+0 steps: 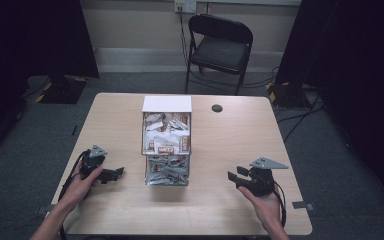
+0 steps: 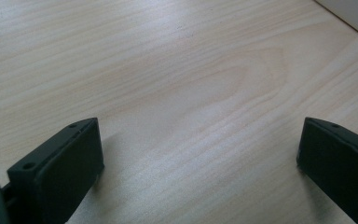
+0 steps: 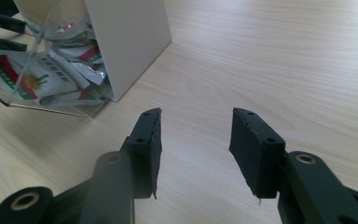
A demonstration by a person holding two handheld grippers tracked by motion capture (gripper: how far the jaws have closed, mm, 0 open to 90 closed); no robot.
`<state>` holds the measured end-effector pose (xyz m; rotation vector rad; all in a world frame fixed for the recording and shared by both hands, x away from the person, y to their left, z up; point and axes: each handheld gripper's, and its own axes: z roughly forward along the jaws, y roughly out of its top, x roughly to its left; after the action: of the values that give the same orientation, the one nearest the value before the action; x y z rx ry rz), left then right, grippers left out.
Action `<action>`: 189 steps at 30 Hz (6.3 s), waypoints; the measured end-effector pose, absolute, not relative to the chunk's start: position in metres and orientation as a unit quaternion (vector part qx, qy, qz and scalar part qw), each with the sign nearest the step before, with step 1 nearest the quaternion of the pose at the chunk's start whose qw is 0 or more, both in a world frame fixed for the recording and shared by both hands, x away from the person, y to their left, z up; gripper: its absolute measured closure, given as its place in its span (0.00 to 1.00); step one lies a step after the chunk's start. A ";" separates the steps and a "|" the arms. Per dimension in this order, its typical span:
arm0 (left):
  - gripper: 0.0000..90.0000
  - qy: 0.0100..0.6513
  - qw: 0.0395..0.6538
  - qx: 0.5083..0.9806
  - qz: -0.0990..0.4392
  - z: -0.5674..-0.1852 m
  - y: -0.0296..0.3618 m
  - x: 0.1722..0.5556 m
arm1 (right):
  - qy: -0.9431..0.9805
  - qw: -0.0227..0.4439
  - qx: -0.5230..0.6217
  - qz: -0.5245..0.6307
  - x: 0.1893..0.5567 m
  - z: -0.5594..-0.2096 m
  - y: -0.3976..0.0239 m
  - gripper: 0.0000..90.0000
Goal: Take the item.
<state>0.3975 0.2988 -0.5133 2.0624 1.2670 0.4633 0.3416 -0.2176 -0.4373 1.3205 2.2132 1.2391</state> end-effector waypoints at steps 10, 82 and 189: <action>0.00 0.485 0.332 0.790 0.178 -0.513 0.299 0.397 | 0.776 0.123 0.432 0.444 0.334 -0.428 -0.204 0.66; 0.00 0.484 0.332 0.790 0.177 -0.513 0.299 0.397 | 0.838 0.055 0.291 0.458 0.346 -0.437 -0.064 0.73; 0.00 0.486 0.332 0.789 0.177 -0.513 0.298 0.398 | 0.805 0.060 0.283 0.518 0.339 -0.413 -0.085 1.00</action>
<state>0.3979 0.2984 -0.5132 2.0604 1.2698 0.4637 0.3391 -0.0852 -0.4125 0.8569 2.4365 1.5679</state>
